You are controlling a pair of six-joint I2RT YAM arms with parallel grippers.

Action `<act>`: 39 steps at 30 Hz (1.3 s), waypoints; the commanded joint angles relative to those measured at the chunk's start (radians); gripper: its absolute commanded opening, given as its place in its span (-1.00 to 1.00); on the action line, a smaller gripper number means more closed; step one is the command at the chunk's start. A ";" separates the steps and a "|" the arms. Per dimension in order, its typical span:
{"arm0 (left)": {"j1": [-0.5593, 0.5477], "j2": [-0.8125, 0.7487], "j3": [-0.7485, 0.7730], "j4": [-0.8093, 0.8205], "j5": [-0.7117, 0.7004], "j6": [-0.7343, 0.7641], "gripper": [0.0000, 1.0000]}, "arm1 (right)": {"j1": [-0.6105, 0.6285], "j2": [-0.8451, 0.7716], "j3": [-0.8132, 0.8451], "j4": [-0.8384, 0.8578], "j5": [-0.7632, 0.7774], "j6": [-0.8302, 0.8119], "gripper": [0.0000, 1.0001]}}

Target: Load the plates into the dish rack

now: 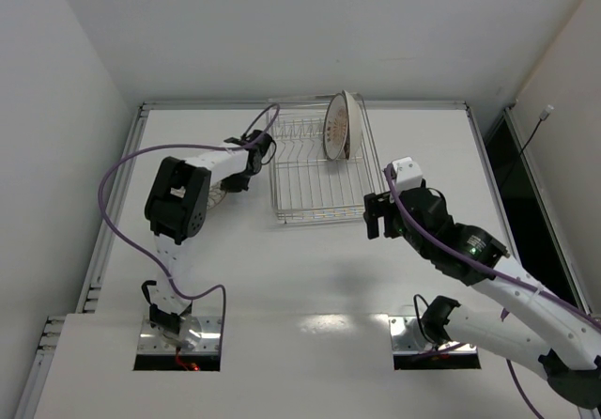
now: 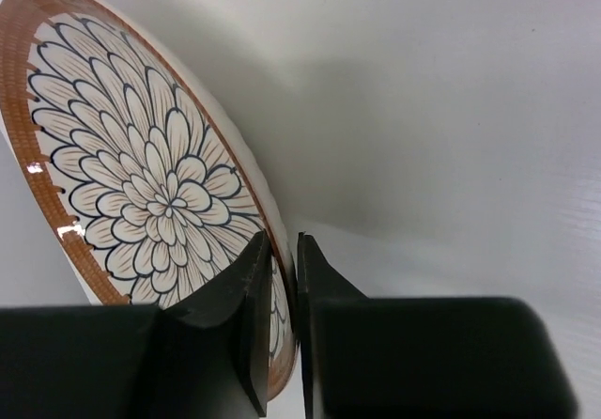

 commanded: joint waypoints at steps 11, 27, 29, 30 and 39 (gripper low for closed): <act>0.009 -0.407 0.011 0.127 0.073 -0.114 -1.00 | 0.001 -0.041 0.016 -0.022 0.120 0.000 0.49; -0.011 -0.758 -0.012 0.642 0.412 -0.288 -1.00 | 0.001 -0.106 -0.055 -0.115 0.302 0.131 0.49; -0.020 -0.710 0.031 0.688 0.513 -0.302 -1.00 | 0.001 -0.106 -0.066 -0.115 0.302 0.131 0.49; -0.020 -0.689 0.051 0.719 0.549 -0.319 -1.00 | 0.001 -0.106 -0.066 -0.104 0.302 0.131 0.49; -0.040 -0.393 0.166 1.013 0.952 -0.561 -1.00 | 0.001 -0.143 -0.075 -0.104 0.302 0.131 0.53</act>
